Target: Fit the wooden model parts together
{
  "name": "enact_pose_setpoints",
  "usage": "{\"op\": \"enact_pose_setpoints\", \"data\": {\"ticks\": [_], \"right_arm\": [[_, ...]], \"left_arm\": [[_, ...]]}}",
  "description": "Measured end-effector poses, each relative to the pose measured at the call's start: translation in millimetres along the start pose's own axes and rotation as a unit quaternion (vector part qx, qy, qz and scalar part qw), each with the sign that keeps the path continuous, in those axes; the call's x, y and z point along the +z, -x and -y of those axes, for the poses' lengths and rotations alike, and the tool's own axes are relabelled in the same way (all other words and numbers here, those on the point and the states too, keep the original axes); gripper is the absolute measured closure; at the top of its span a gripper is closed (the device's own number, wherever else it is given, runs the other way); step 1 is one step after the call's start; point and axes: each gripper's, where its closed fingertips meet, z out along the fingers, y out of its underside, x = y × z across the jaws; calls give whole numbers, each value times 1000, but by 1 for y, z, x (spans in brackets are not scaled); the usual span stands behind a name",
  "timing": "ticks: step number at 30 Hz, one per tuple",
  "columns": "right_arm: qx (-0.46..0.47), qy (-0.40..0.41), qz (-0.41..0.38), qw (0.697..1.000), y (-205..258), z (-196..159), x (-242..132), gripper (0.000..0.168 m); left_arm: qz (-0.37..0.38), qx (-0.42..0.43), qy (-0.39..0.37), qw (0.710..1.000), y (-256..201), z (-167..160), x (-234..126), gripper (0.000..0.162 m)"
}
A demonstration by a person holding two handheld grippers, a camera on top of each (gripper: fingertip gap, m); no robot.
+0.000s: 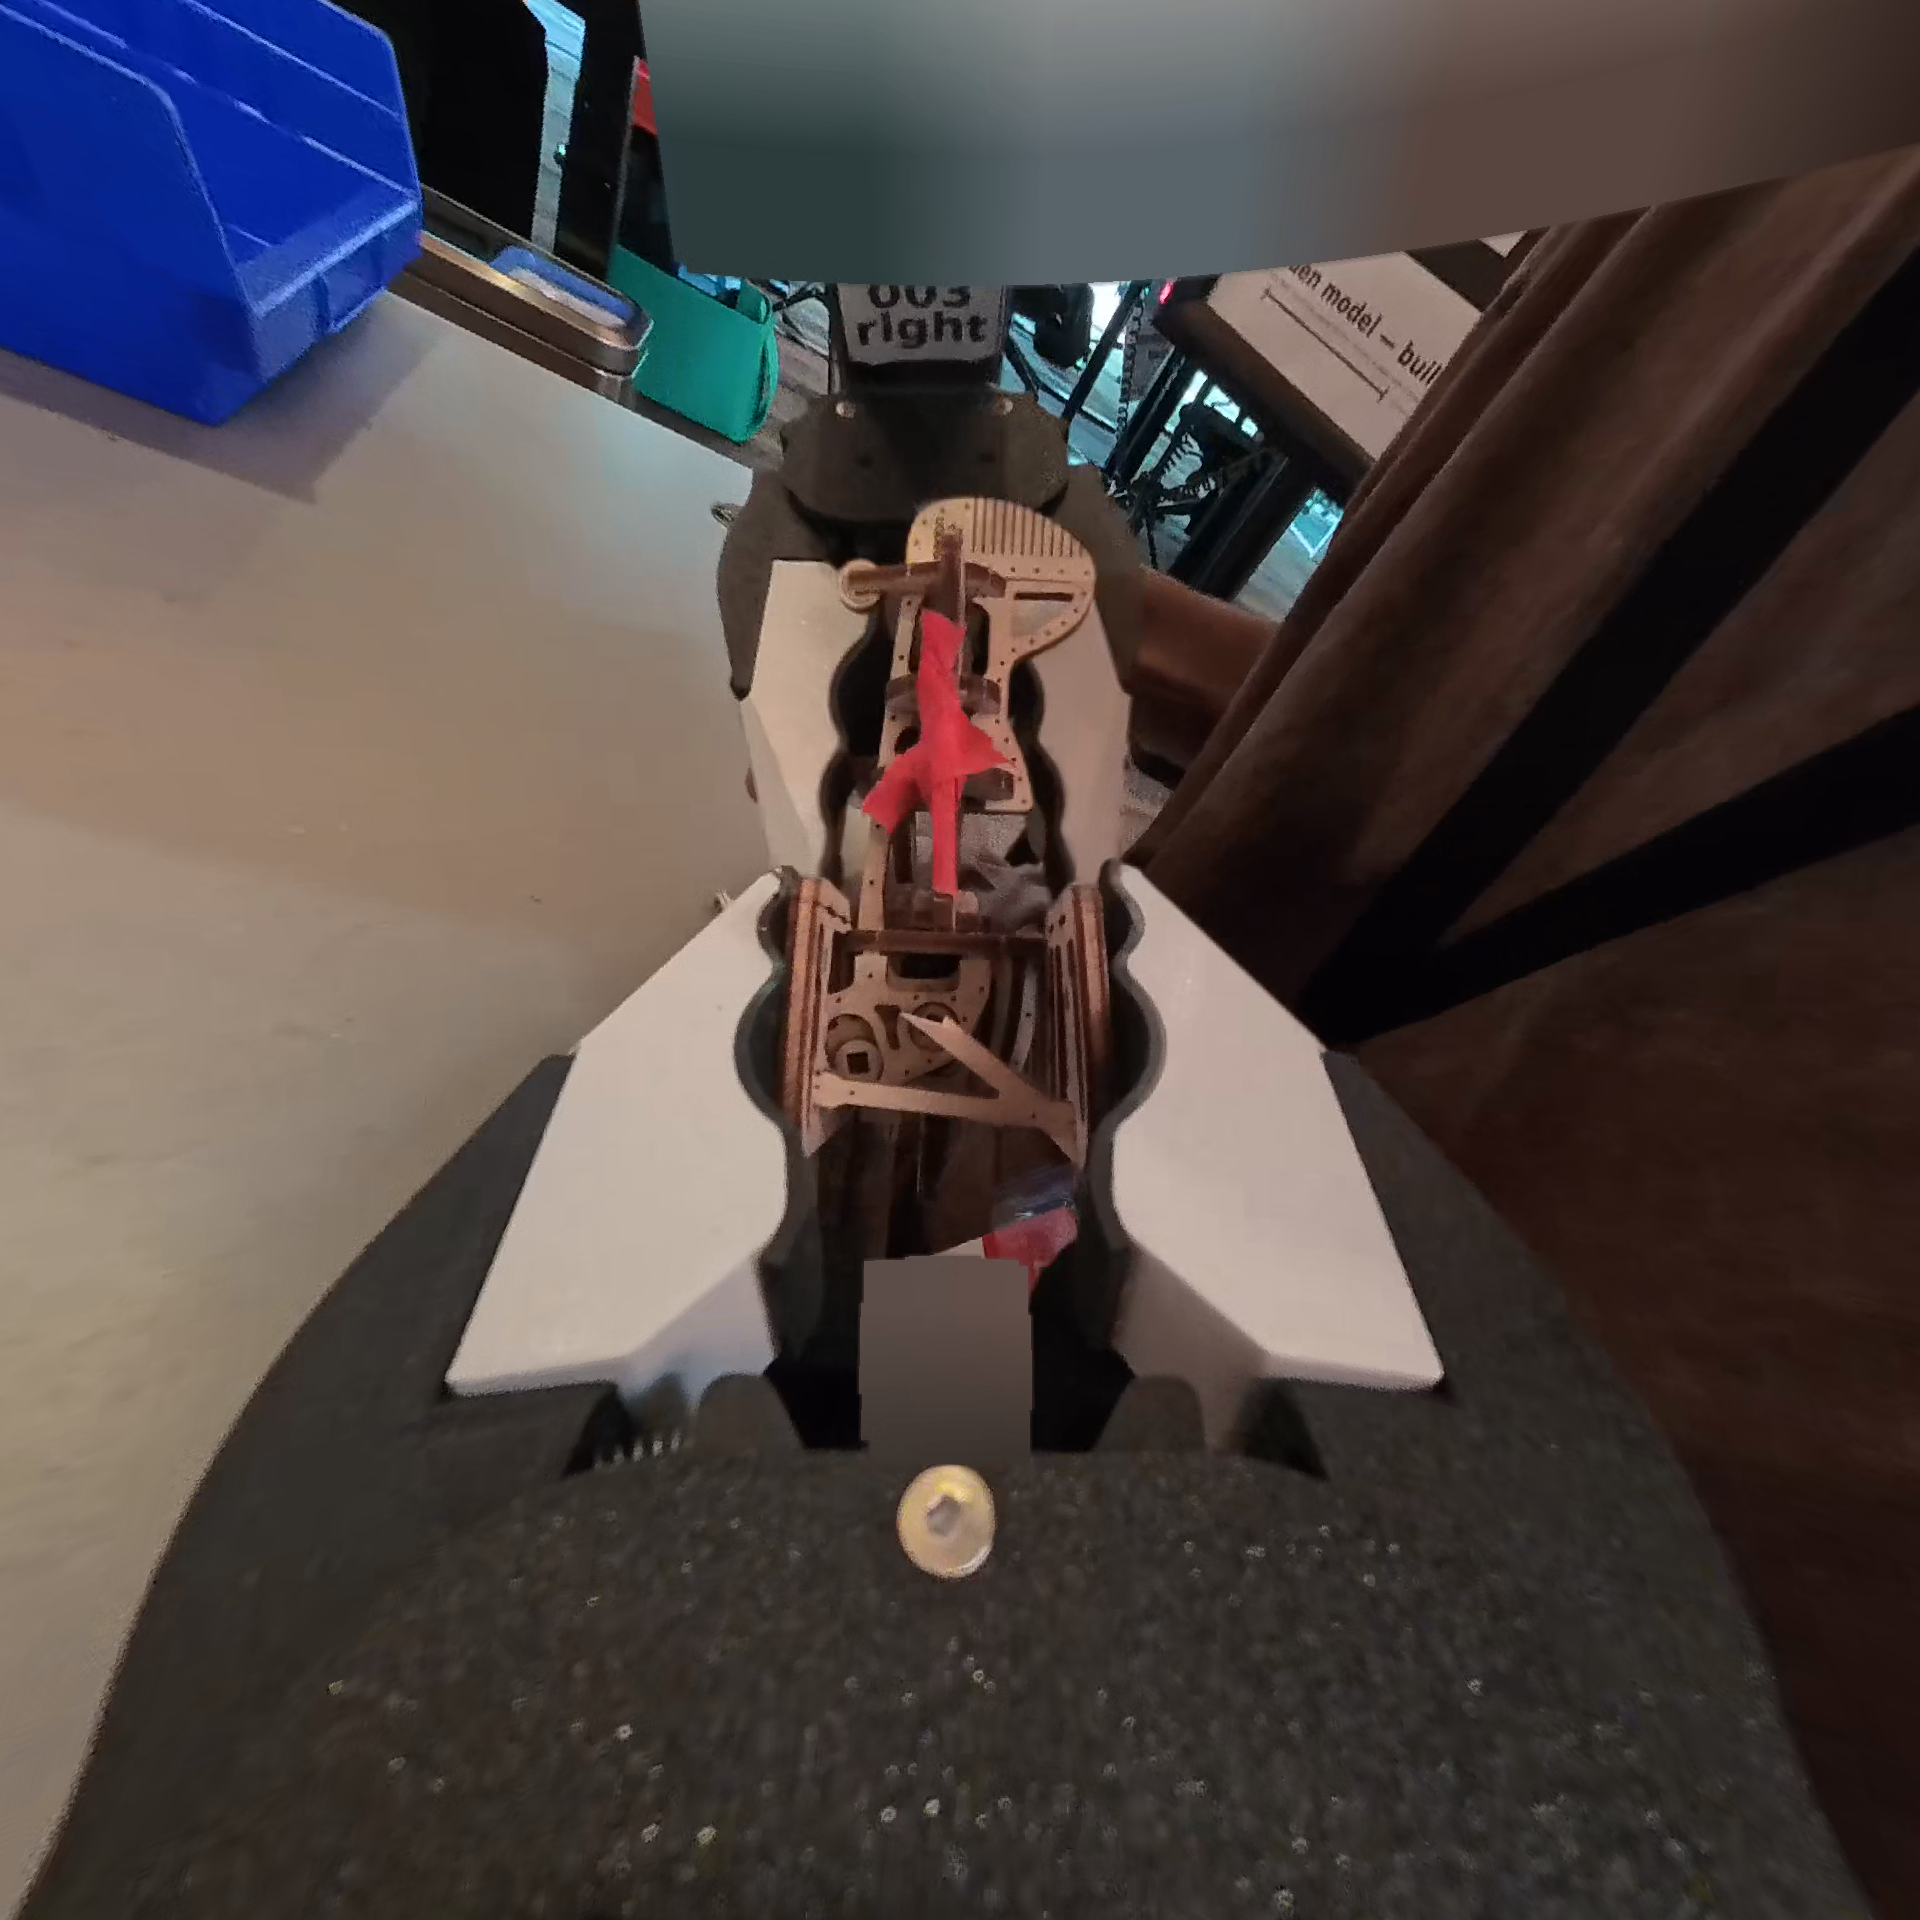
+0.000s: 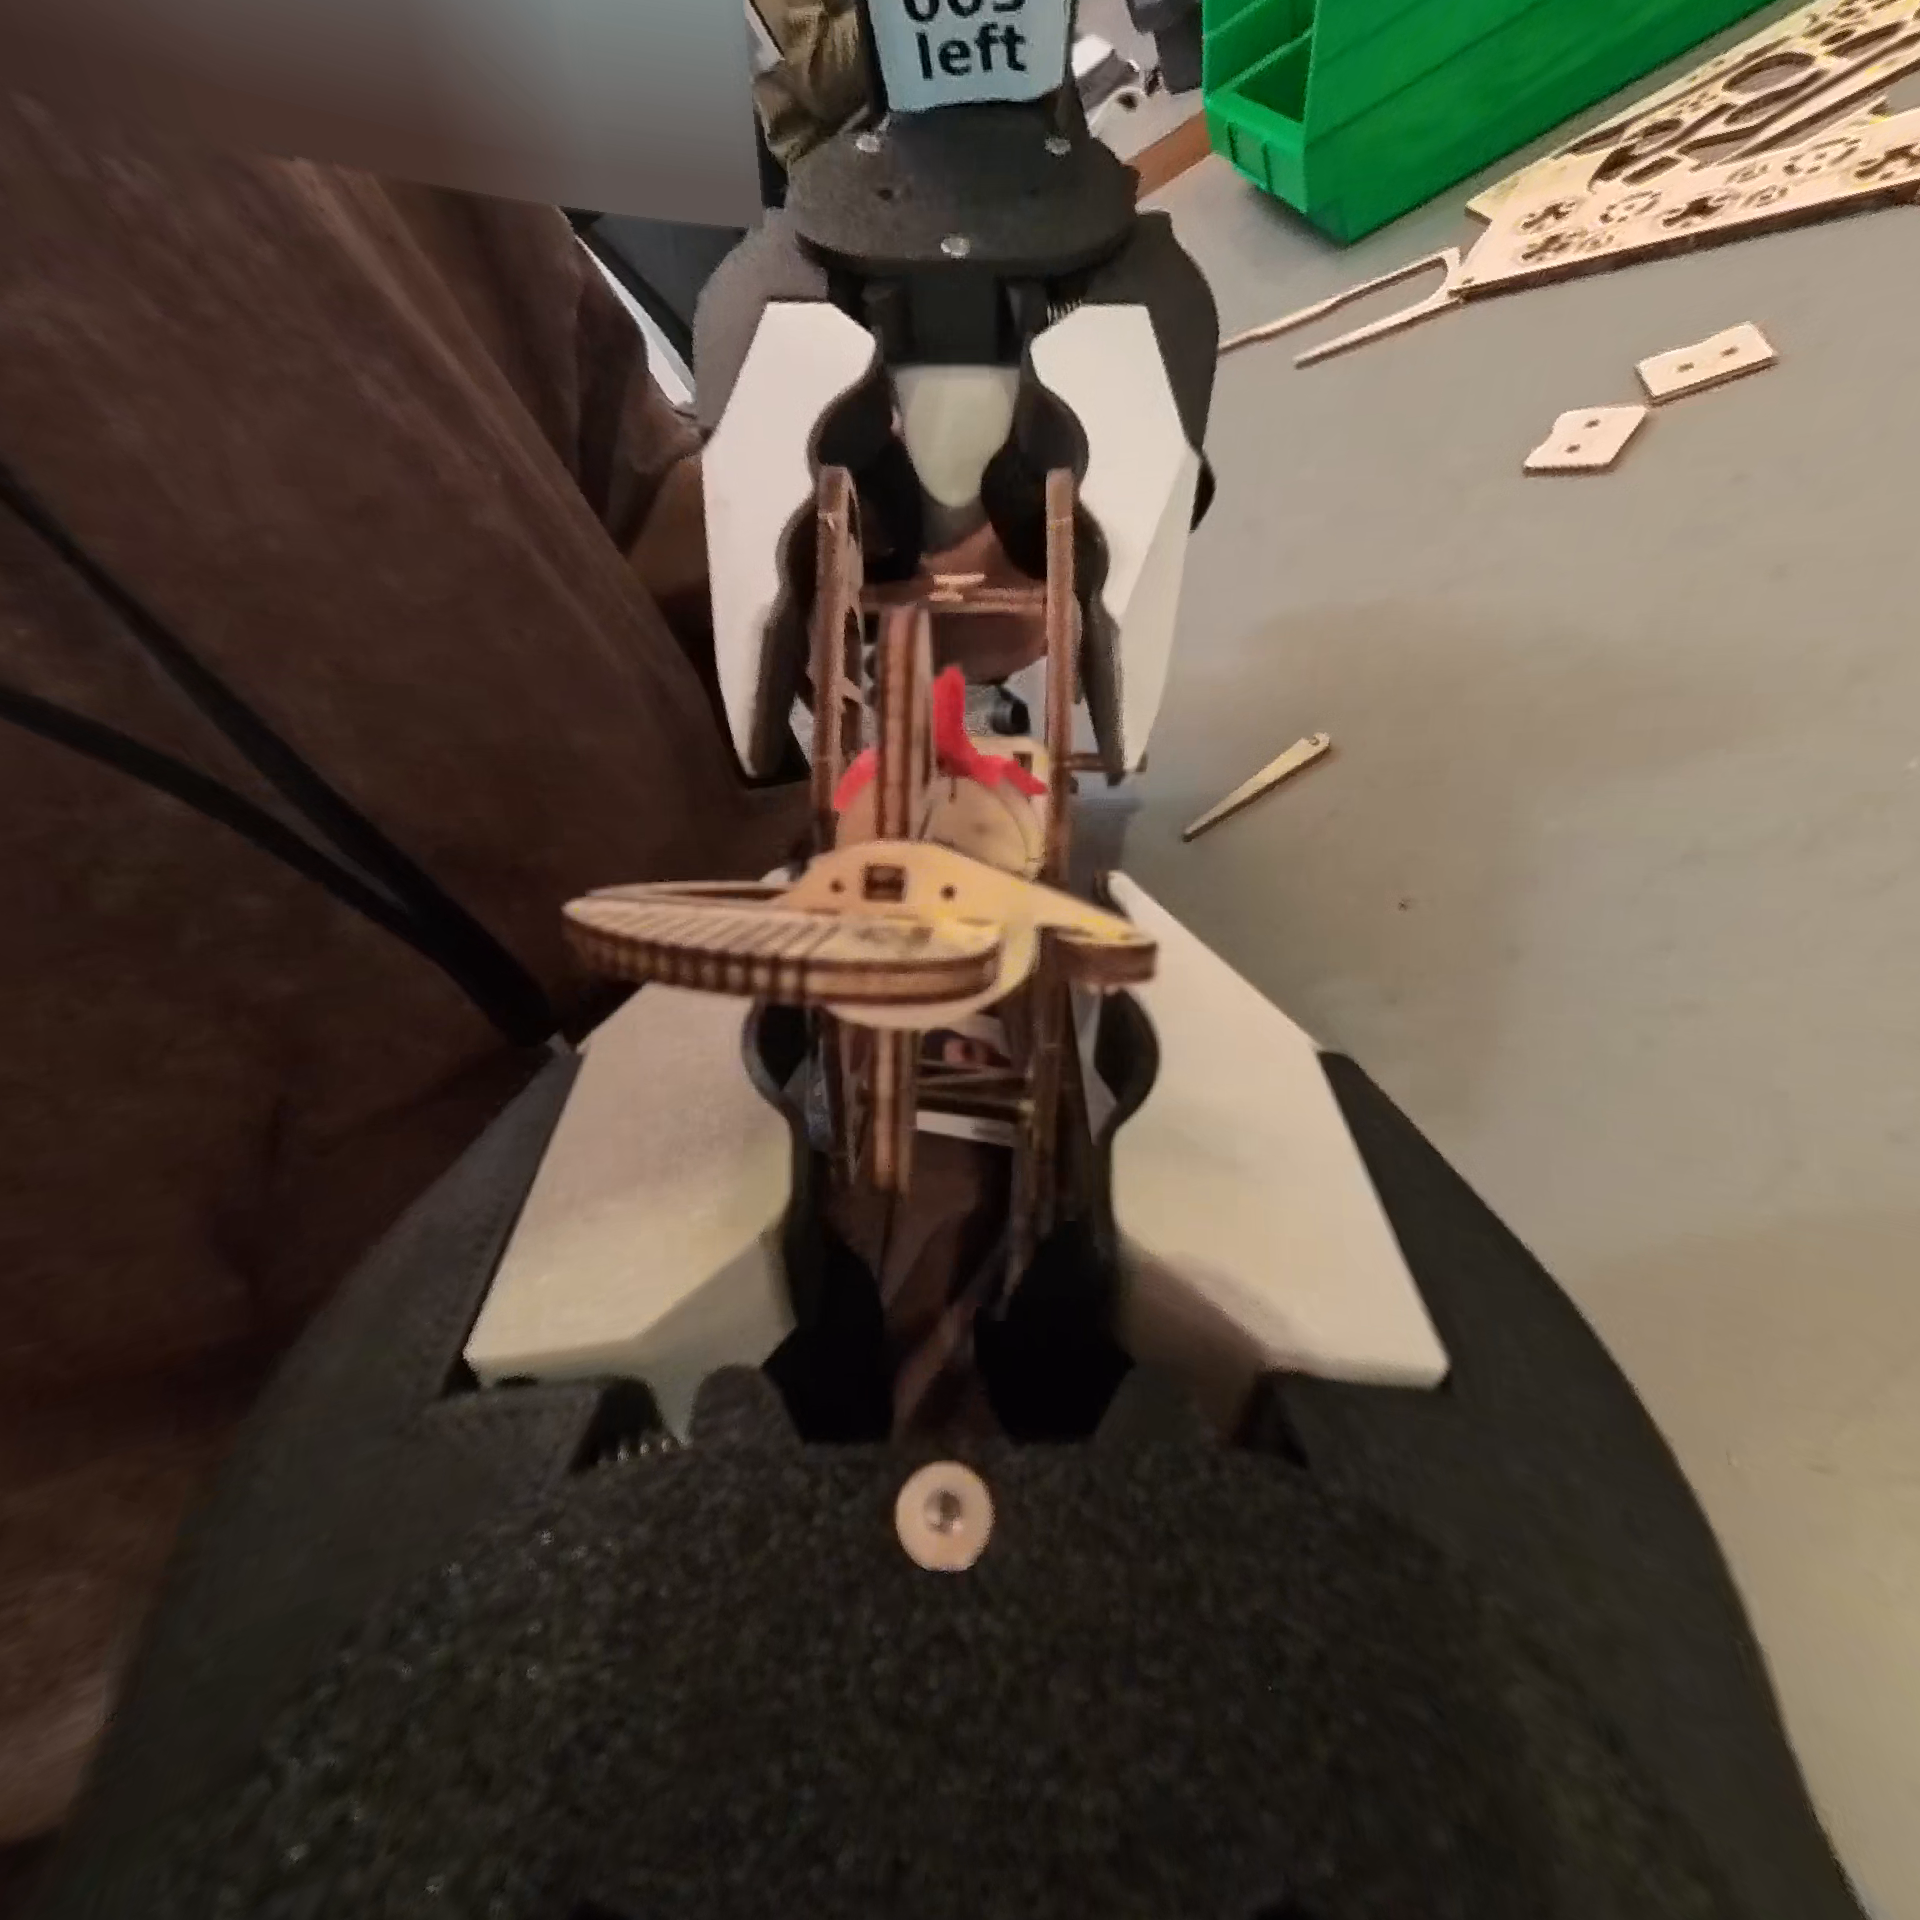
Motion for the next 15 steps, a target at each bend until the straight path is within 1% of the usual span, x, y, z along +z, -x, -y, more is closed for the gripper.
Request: {"op": "enact_pose_setpoints", "data": {"ticks": [3, 5, 8, 12, 15], "right_arm": [[-2, 4, -6, 1000, -1, -1, 3, 116], [-3, 5, -7, 1000, 0, -1, 7, 118], [-30, 14, -21, 999, -2, -3, 8, 120], [-52, 10, -25, 998, -1, 1, 7, 120], [-62, 1, -33, 998, 1, 4, 6, 120]], "left_arm": [[8, 14, -4, 1000, 0, 3, 0, 109], [22, 38, 8, 999, 0, 0, 4, 109], [36, 66, 25, 997, 0, -5, 6, 109], [37, 73, 12, 997, -2, 0, 5, 109], [39, 95, 3, 995, -5, 4, 4, 110]]}}
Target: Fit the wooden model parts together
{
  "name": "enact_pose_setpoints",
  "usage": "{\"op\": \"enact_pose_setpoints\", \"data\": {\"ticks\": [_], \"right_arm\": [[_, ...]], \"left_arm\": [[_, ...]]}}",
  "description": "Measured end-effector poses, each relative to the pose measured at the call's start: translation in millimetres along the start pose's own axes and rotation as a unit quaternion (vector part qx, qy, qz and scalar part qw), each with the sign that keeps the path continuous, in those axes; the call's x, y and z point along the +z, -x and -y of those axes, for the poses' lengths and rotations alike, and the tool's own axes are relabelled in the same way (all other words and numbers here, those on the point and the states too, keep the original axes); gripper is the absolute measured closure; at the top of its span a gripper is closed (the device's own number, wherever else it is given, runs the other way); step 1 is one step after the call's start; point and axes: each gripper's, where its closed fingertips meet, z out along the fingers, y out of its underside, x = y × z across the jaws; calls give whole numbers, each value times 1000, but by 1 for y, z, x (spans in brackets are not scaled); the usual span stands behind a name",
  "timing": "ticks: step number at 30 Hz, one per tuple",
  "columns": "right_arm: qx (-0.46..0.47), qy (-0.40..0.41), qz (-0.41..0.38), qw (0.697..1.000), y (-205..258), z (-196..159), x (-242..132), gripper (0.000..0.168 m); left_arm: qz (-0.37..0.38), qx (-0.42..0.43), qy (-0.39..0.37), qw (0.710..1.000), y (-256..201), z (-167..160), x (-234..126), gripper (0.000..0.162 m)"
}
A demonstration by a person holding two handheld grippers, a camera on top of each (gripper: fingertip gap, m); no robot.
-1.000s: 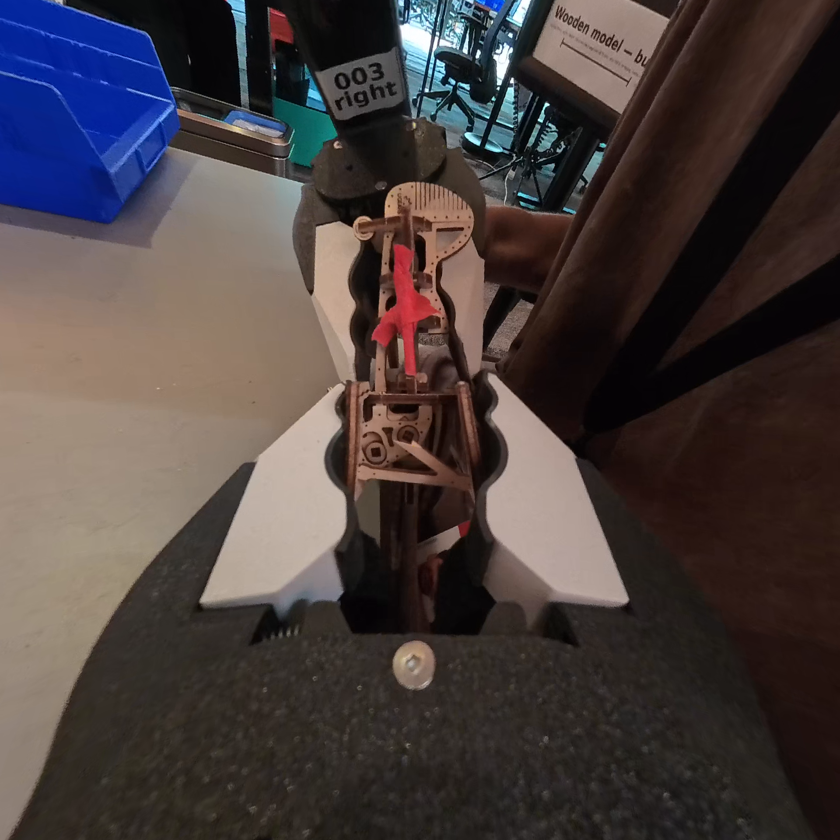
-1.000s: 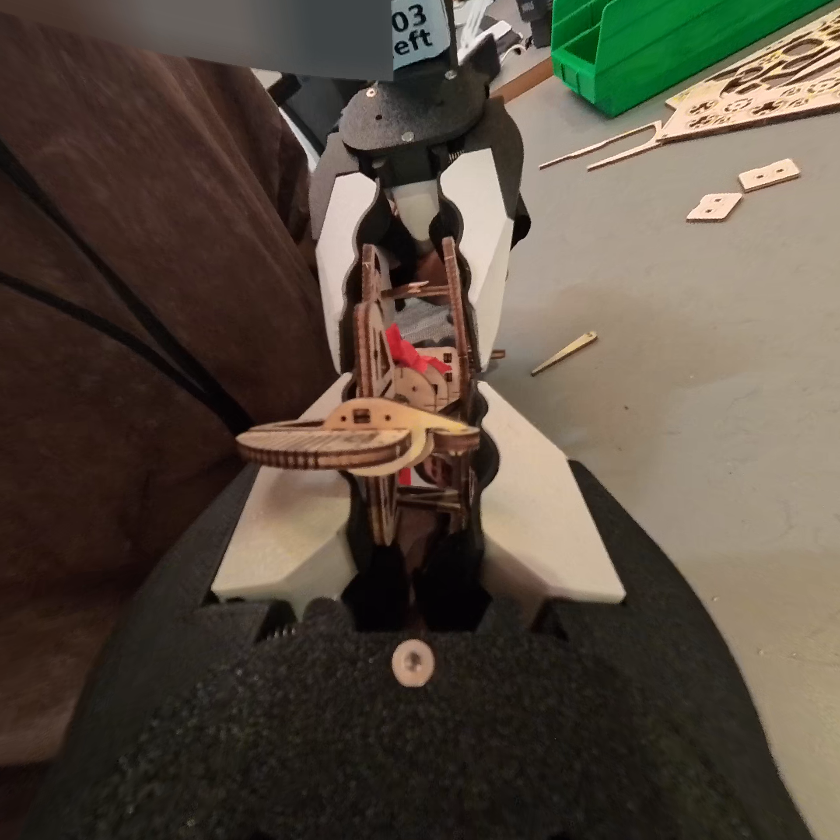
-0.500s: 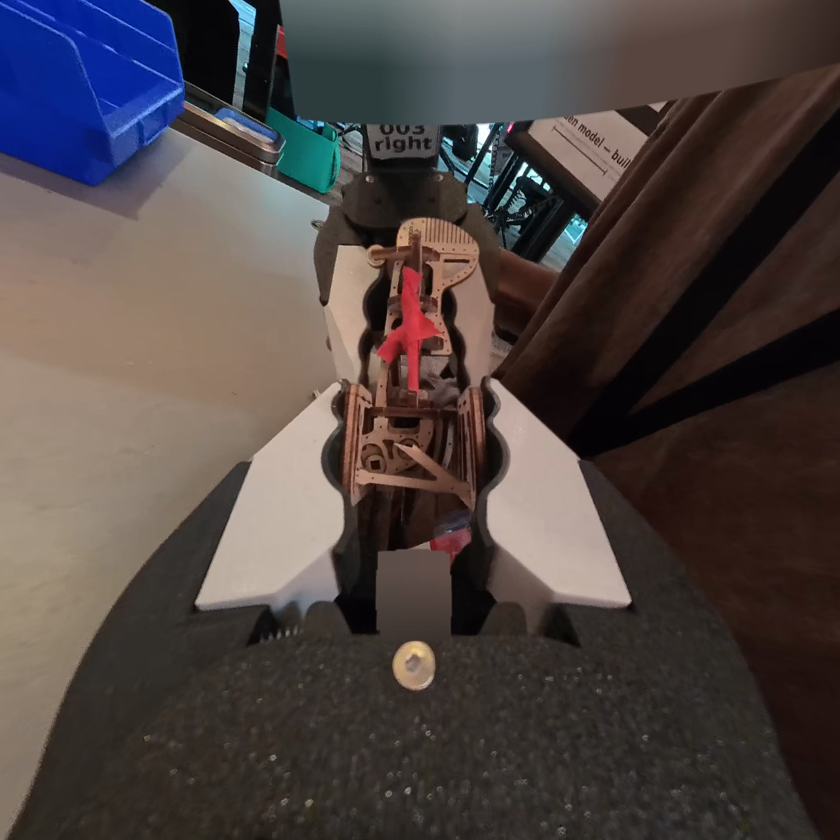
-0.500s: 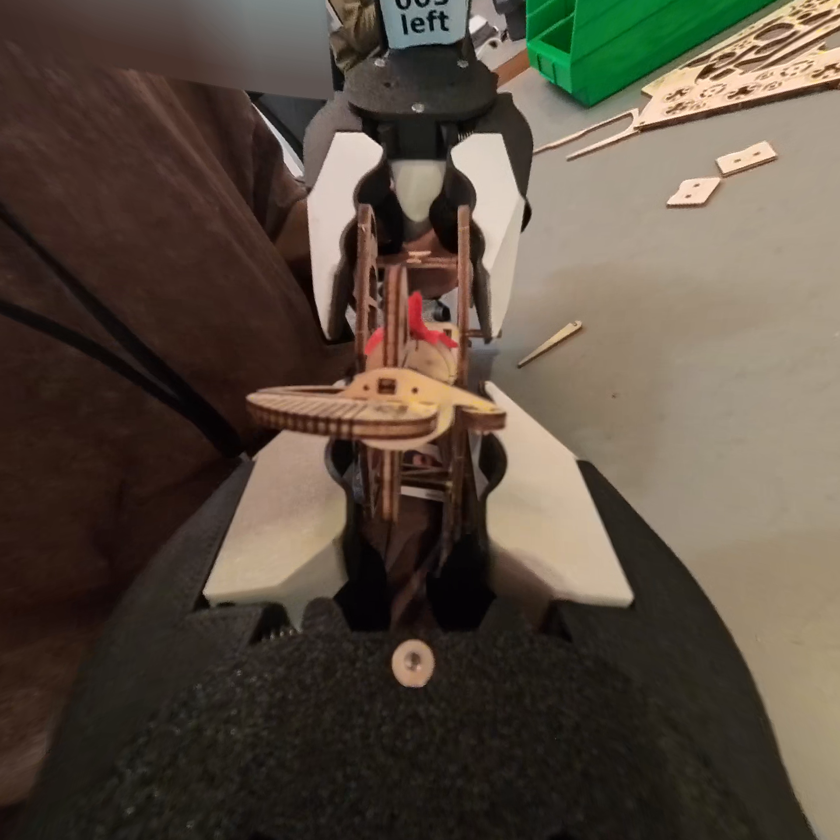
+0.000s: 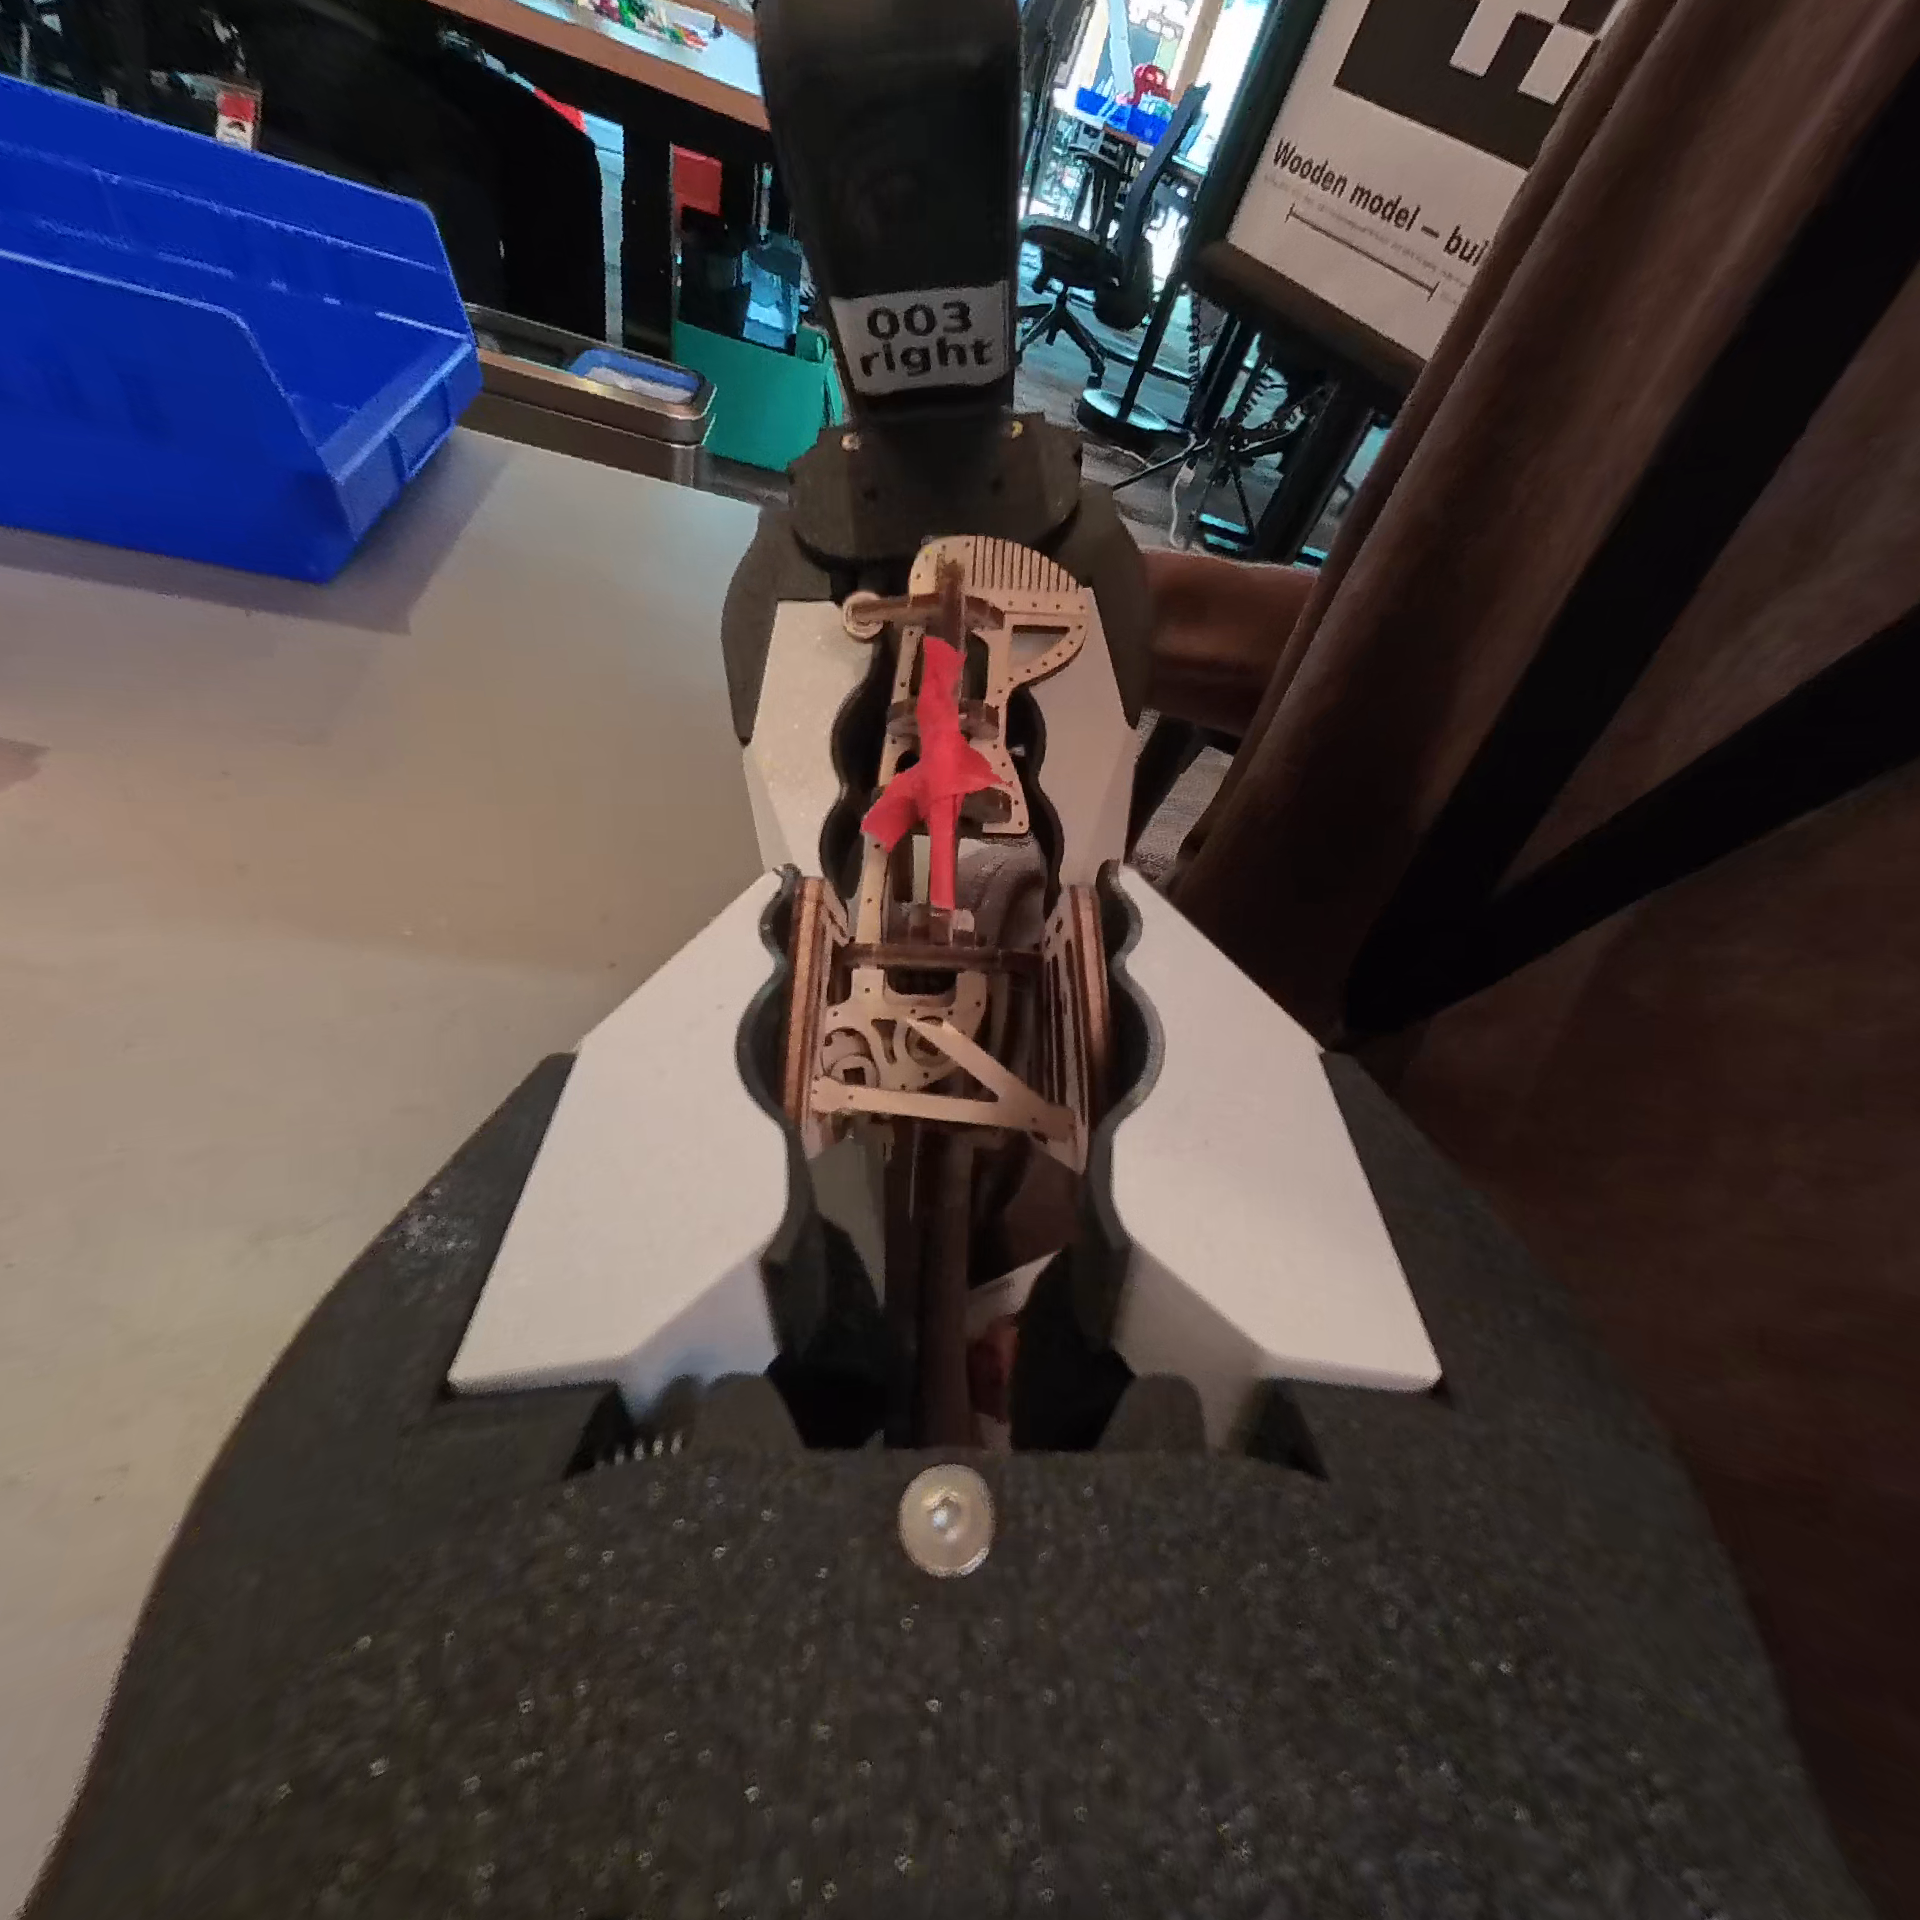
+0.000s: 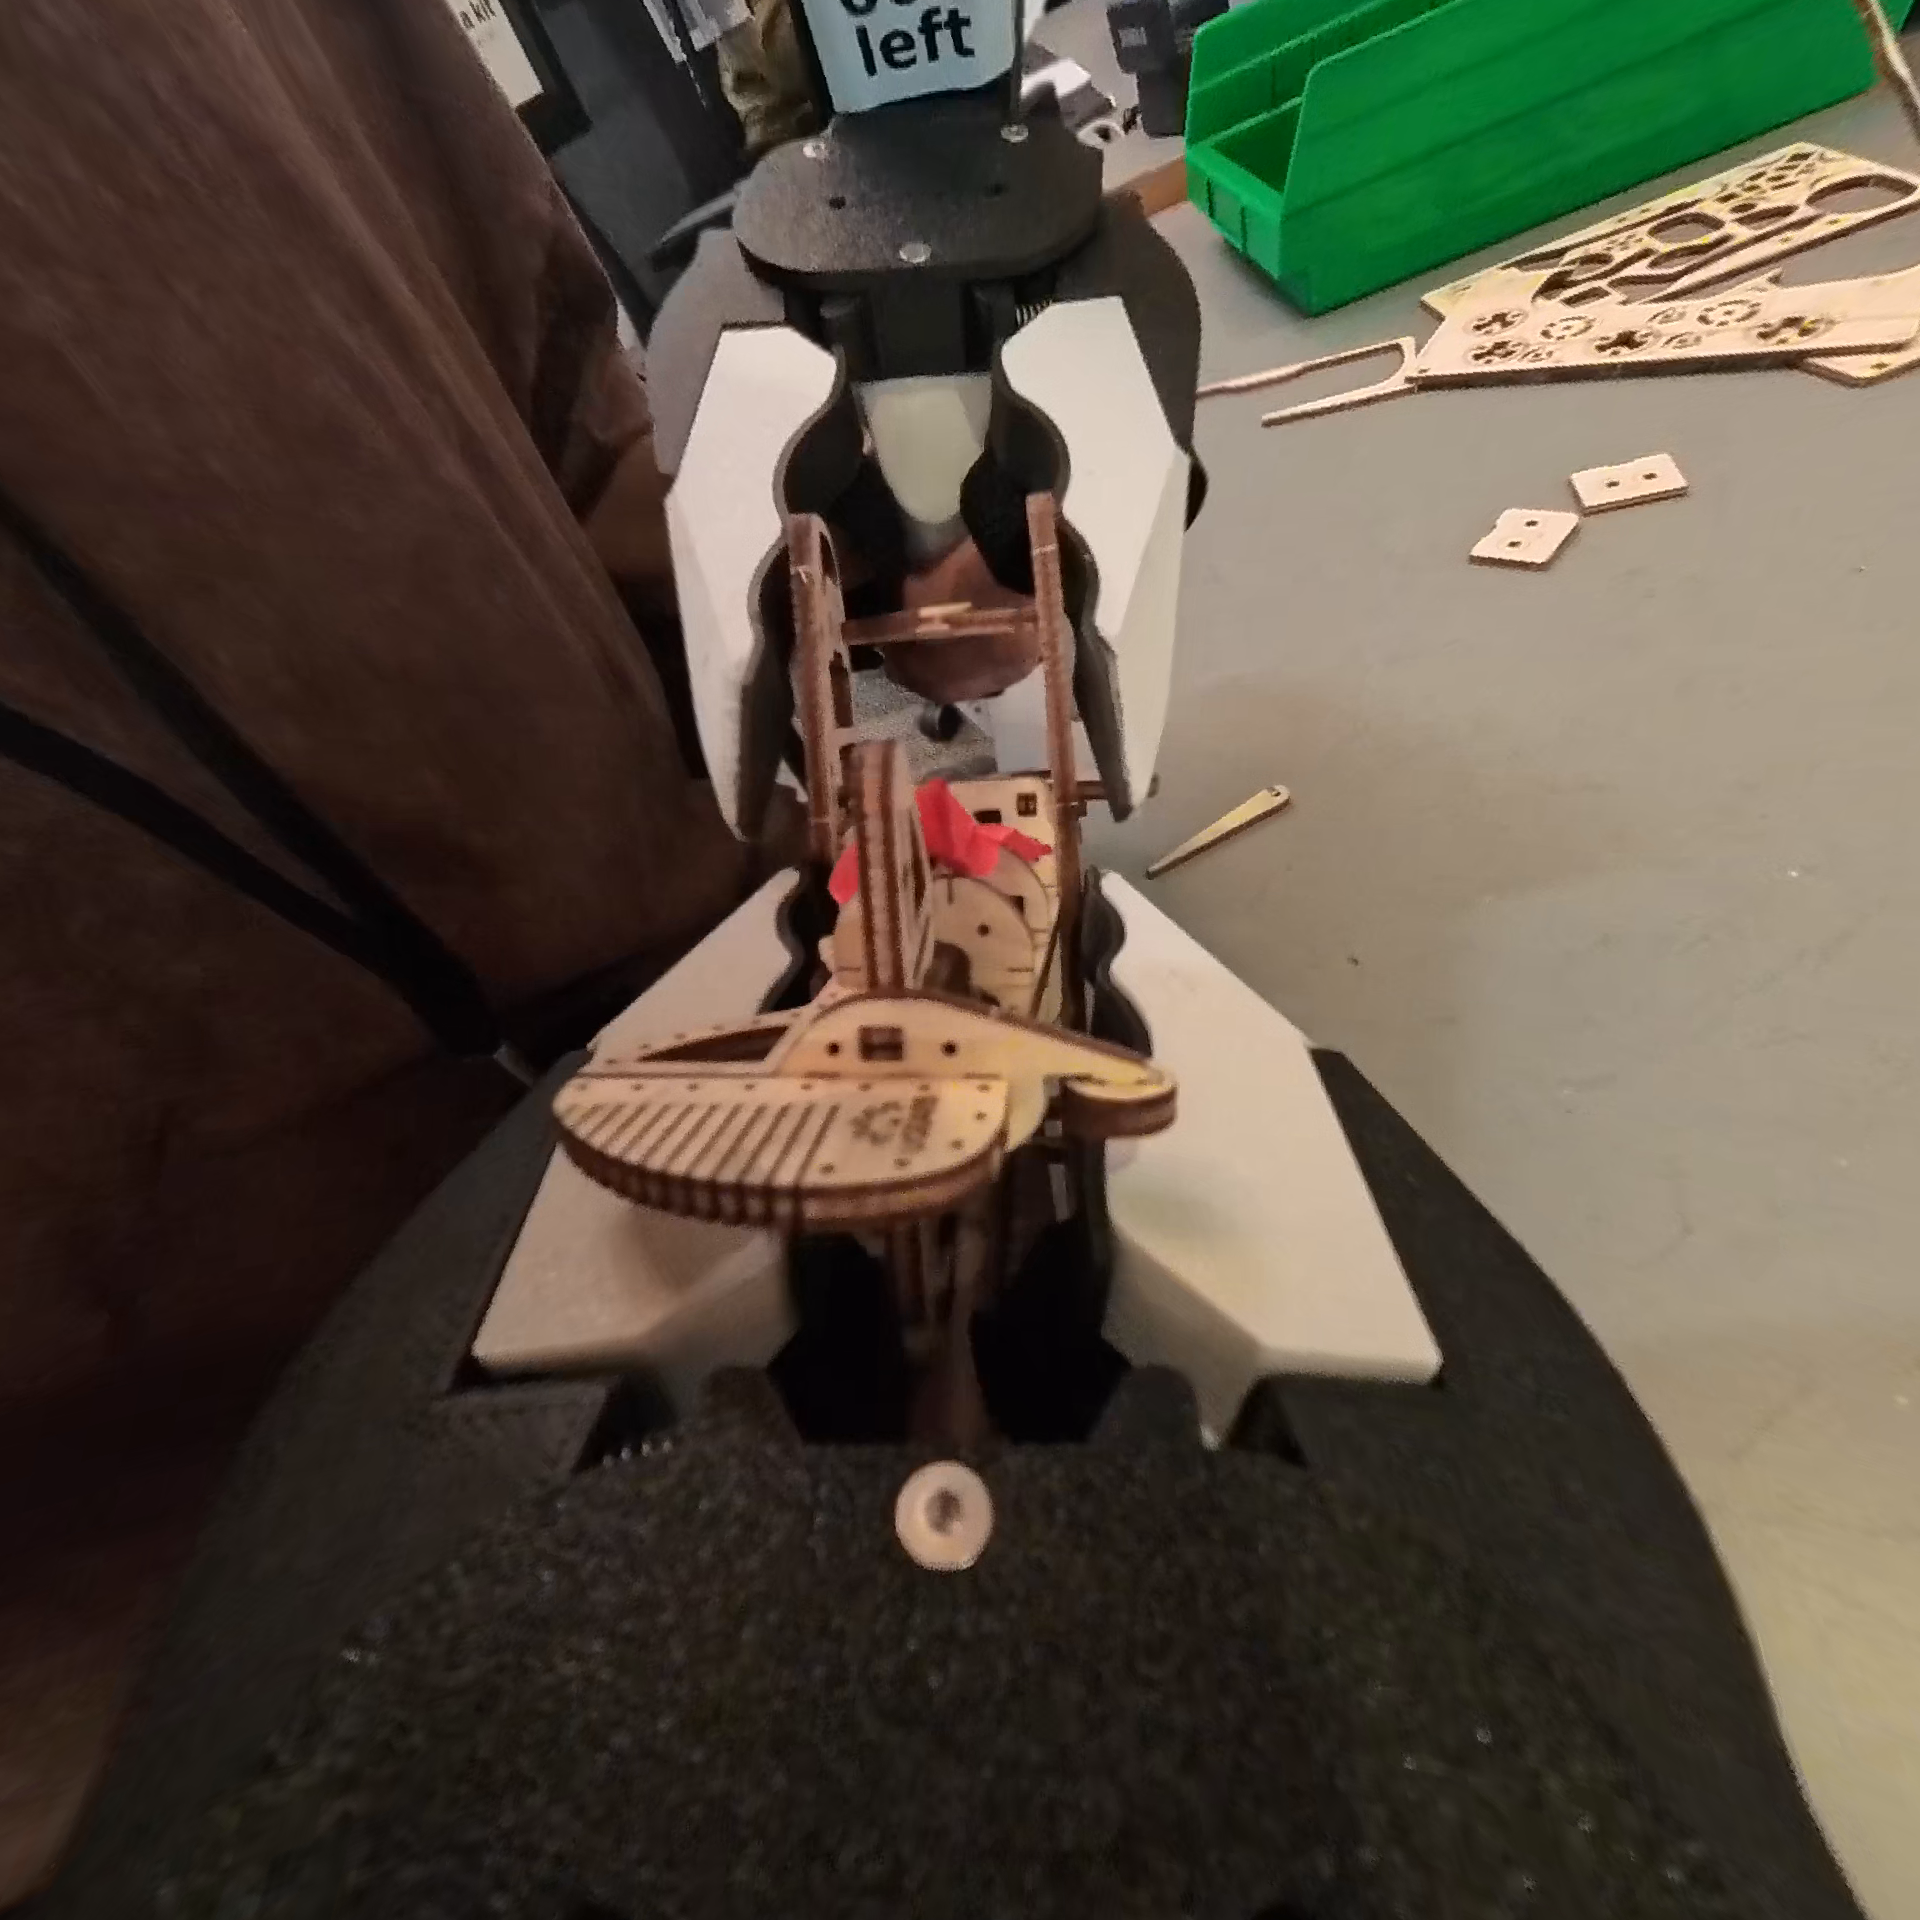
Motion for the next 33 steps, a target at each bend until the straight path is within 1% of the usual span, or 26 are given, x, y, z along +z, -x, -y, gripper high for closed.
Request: {"op": "enact_pose_setpoints", "data": {"ticks": [2, 3, 5, 10, 14, 17, 19, 21, 22, 23, 25, 26, 28, 29, 30, 31, 32, 33], "right_arm": [[0, 8, -3, 1000, 0, -1, 0, 118], [-2, 20, -8, 1000, 0, -5, 1, 112], [-6, 43, -14, 999, -2, -12, 4, 114], [-19, 45, -12, 999, -2, -10, 4, 117], [-31, 98, 2, 995, 5, -26, 11, 116], [-21, 91, 0, 996, 1, -27, 10, 116], [-11, 57, 6, 998, 1, -17, 7, 115], [8, 49, 9, 999, -3, -16, 6, 117], [25, 38, 6, 999, -7, -14, 5, 118], [57, 22, 21, 998, -7, -11, 5, 118], [107, -15, 36, 993, -10, -2, 1, 118], [120, -28, 40, 992, -12, 1, -1, 118], [150, -47, 48, 986, -16, 5, -4, 118], [166, -53, 51, 983, -17, 6, -5, 119], [174, -57, 46, 982, -20, 6, -6, 119], [181, -60, 41, 981, -23, 7, -6, 119], [191, -63, 41, 979, -24, 8, -6, 119], [201, -68, 42, 976, -25, 10, -7, 118]], "left_arm": [[-2, -2, -1, 1000, 0, 0, 0, 110], [-3, -2, -9, 1000, -1, 3, -1, 109], [-8, -3, -19, 1000, -2, 6, -3, 109], [2, 3, -15, 1000, 1, 5, -3, 109], [-16, 5, -13, 1000, -8, 3, 2, 109], [-4, 2, 6, 1000, -4, -2, 6, 108], [-1, -1, -13, 1000, -1, 3, 2, 107], [-13, -24, -12, 1000, 2, -1, -3, 106], [-7, -37, -2, 999, 7, -6, -4, 103], [-3, -50, 3, 999, 10, -9, -4, 94], [1, -75, 1, 997, 15, -10, -5, 87], [1, -85, 7, 996, 17, -12, -5, 88], [-4, -107, 3, 994, 19, -13, -4, 84], [-1, -124, 2, 992, 22, -13, -5, 87], [-7, -141, 5, 990, 23, -16, -4, 86], [-11, -158, 8, 987, 23, -19, -4, 81], [-4, -174, 8, 985, 27, -21, -3, 86], [0, -190, 4, 982, 31, -23, -4, 93]]}}
